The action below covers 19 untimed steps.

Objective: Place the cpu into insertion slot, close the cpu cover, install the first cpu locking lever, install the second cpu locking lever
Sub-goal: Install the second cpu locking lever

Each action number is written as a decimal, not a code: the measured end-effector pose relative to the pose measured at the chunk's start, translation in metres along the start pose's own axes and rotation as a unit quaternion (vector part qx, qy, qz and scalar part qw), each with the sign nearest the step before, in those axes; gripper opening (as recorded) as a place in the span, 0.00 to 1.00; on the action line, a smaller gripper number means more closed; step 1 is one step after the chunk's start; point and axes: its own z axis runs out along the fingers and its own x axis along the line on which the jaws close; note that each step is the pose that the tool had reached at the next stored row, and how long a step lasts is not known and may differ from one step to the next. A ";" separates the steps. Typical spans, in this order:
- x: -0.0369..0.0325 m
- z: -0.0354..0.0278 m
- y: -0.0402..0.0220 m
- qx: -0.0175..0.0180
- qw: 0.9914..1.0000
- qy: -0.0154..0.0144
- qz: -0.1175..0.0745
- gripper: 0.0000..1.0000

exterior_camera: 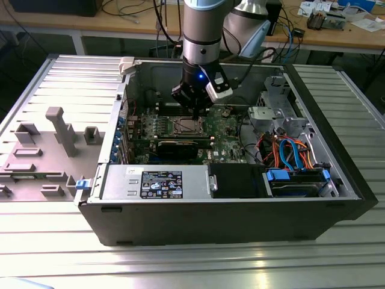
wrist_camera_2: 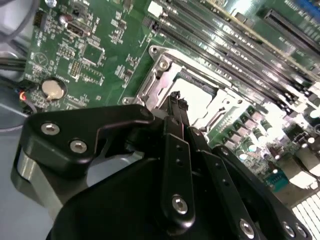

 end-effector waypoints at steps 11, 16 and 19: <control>0.0012 0.0022 -0.0190 0.001 1.000 0.003 -0.012 0.11; 0.0034 0.0021 -0.0238 0.001 1.000 0.003 -0.013 0.11; 0.0059 0.0022 -0.0246 0.001 1.000 0.003 -0.022 0.11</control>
